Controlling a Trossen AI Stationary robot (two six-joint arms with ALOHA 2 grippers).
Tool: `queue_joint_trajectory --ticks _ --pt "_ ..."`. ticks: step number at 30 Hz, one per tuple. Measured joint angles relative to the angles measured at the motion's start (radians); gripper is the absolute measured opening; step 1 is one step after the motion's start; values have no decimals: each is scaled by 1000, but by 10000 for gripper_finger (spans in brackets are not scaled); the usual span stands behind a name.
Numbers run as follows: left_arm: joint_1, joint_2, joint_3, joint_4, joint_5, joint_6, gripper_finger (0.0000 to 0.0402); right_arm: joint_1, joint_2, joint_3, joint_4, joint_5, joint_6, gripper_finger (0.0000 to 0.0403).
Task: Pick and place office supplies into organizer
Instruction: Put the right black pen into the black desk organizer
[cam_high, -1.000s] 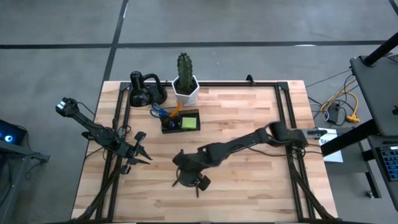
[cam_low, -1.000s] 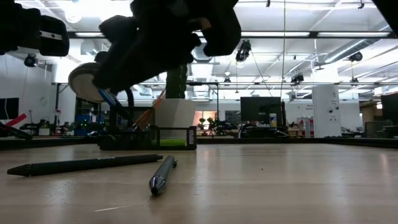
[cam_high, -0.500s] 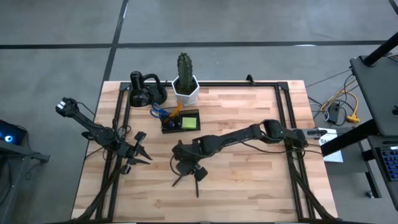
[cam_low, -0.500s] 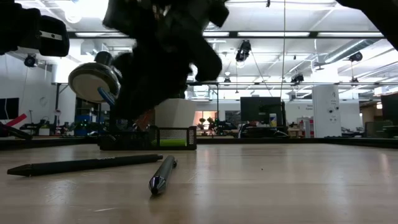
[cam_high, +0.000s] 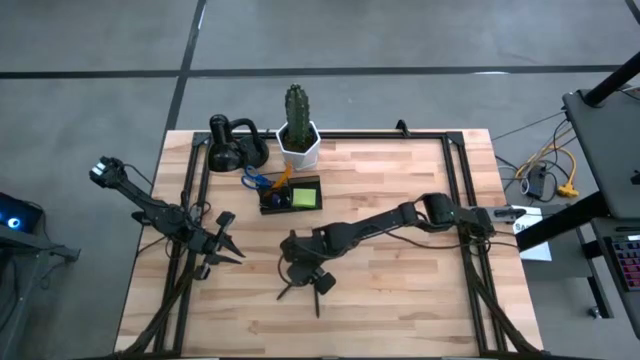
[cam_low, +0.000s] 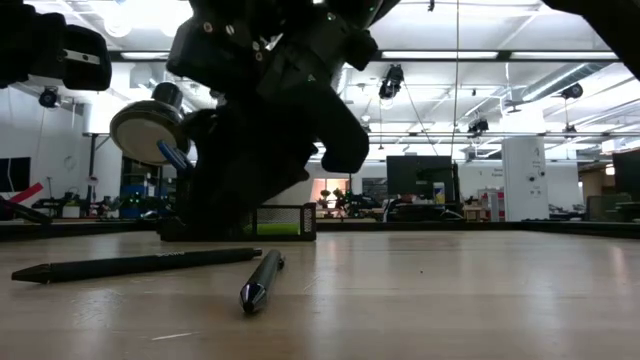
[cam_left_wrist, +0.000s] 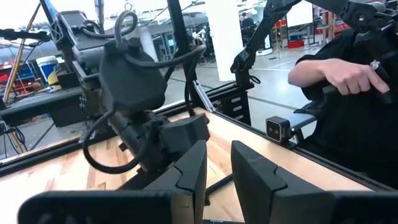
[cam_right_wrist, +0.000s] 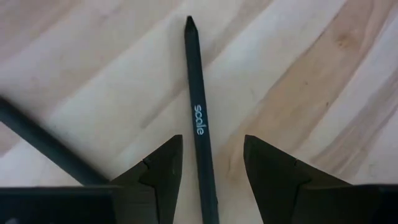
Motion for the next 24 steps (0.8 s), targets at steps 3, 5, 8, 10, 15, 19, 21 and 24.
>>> queue_joint_trajectory --ticks 3,5,8,10,15,19,21,24 --pt "0 1 0 0 0 0 59 0 -1 -9 13 -1 -1 157" --pt "0 0 0 0 0 0 59 -2 -1 -14 12 -1 -1 157" --pt "0 0 0 0 0 0 59 -2 -1 -22 19 -2 -1 157" --pt "0 1 0 0 0 0 59 -1 -1 -33 22 -3 -1 157" --pt "0 0 0 0 0 0 59 -1 -1 -52 25 -8 -2 153" --pt "0 1 0 0 0 0 59 -3 -1 -53 29 -8 -2 147" --pt "0 0 0 0 0 0 59 -5 -1 -53 38 -9 -2 144" --pt "0 1 0 0 0 0 59 -10 -1 -55 48 -32 -2 139"
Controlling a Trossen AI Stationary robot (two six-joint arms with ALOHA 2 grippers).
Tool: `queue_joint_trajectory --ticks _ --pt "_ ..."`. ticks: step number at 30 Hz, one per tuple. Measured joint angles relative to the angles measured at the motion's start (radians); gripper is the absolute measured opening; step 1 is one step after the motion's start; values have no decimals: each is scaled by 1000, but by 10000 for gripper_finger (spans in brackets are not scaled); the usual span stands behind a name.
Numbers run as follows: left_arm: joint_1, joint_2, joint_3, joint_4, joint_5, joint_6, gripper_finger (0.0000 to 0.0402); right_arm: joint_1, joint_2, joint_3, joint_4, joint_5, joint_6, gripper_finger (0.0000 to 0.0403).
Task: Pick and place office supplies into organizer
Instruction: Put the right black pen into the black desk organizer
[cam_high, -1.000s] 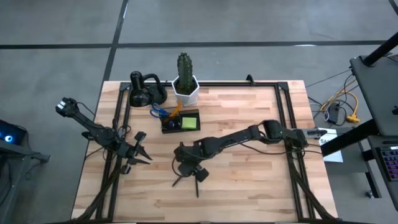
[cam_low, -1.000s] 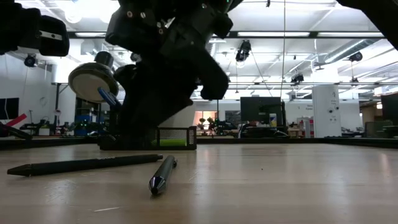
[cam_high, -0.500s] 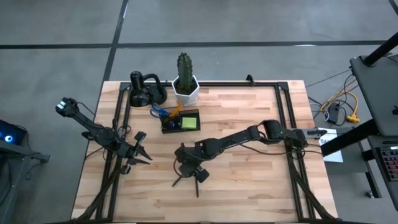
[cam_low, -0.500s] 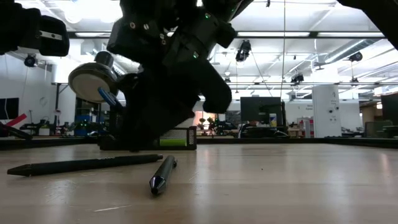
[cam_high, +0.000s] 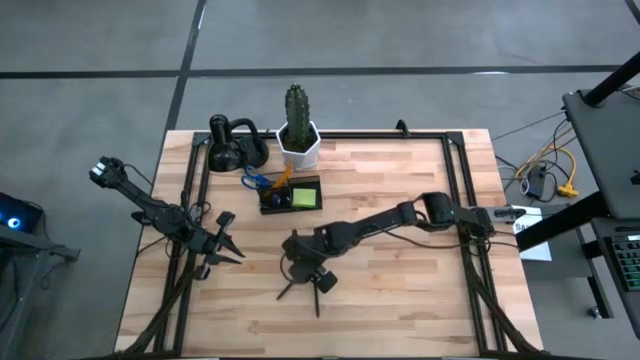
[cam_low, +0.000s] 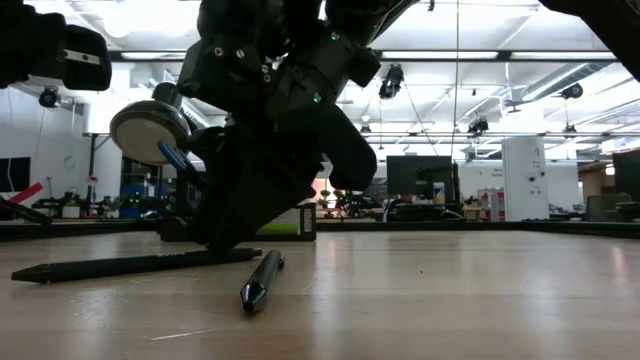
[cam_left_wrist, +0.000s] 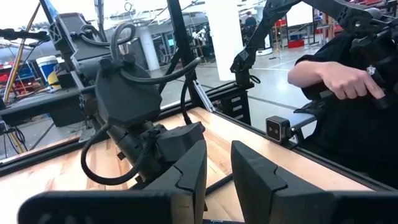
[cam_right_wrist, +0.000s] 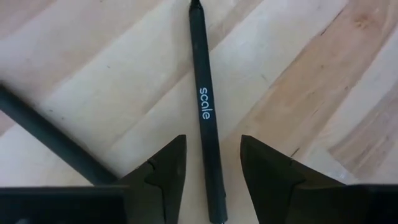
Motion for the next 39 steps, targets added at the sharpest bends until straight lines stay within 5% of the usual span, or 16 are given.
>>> queue_joint_trajectory --ticks 11,20,27,39 --pt "0 0 0 0 0 0 59 -3 0 -2 -5 -30 2 127" --pt "0 1 0 -1 0 0 59 4 -5 121 -210 -20 -67 130" --pt "0 6 0 -2 0 0 59 49 -5 121 -352 -20 -351 130" --pt "0 11 0 0 0 0 59 76 -1 119 -348 14 -498 130"
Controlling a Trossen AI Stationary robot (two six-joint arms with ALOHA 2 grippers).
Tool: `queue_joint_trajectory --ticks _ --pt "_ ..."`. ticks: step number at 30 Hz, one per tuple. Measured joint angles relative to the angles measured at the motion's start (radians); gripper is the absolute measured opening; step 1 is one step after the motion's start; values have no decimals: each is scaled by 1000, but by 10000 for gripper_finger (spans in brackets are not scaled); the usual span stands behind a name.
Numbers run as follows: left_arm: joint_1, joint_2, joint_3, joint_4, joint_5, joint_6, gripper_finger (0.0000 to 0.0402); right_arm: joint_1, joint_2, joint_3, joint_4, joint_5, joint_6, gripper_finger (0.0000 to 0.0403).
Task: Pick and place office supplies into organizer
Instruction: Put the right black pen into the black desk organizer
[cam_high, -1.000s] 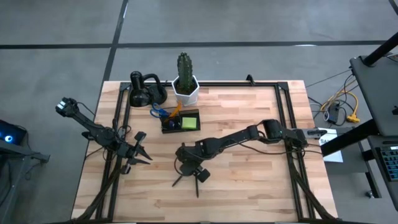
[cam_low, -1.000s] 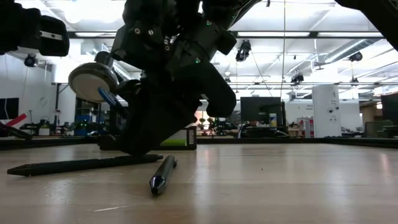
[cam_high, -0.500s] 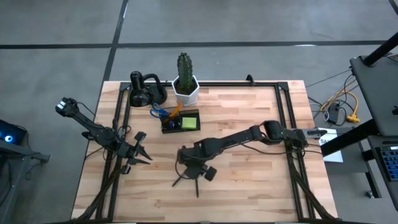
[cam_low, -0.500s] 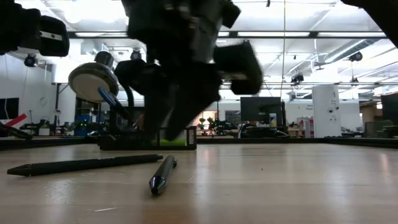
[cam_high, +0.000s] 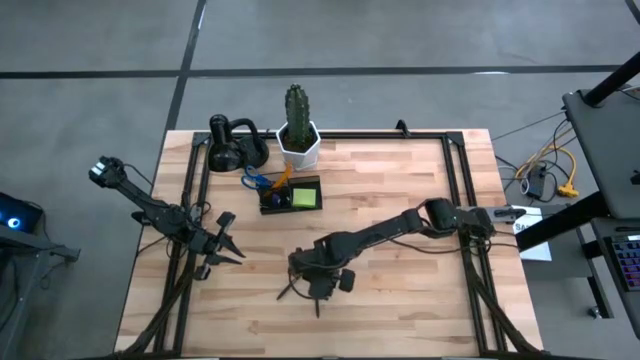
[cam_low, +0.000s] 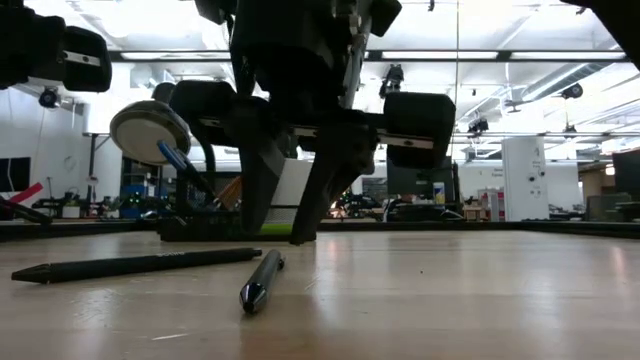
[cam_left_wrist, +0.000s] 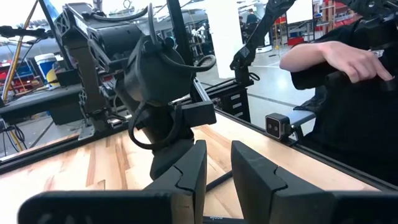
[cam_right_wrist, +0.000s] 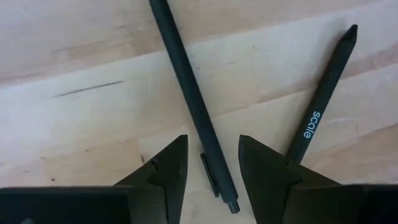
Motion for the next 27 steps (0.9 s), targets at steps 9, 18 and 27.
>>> queue_joint_trajectory --ticks 9,18,27 --pt "0 0 0 1 0 0 59 -1 38 -3 18 -8 -81 128" --pt "0 0 0 0 0 0 59 -1 45 -2 17 -11 -78 119" --pt "0 0 0 0 0 0 59 -1 47 -2 21 -11 -89 58"
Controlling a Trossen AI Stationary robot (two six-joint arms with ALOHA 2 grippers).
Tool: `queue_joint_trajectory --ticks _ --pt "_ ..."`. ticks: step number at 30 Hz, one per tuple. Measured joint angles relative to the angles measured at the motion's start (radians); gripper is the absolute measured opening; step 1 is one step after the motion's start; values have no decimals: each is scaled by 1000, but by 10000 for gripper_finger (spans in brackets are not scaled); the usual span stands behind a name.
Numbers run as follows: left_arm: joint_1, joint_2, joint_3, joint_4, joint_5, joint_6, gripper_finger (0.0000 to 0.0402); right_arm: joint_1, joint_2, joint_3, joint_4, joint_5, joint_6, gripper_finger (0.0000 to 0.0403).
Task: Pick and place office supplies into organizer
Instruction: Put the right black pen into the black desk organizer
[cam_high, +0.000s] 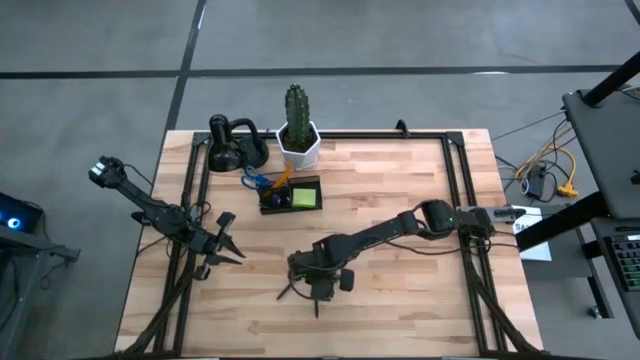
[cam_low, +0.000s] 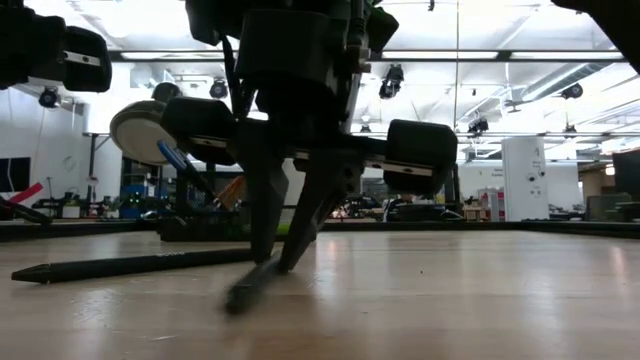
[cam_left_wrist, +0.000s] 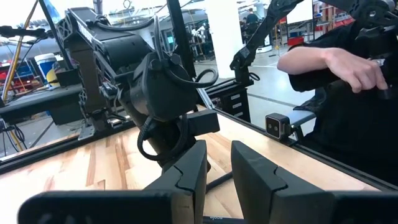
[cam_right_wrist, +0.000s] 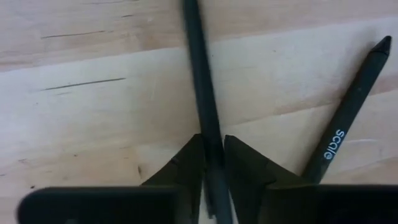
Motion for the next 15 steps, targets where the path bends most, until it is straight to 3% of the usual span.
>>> queue_joint_trajectory --ticks 6,15 --pt "0 1 0 0 0 0 59 -2 0 0 6 2 1 18" --pt "0 2 0 -1 0 0 59 -2 -25 -5 -41 13 112 16"
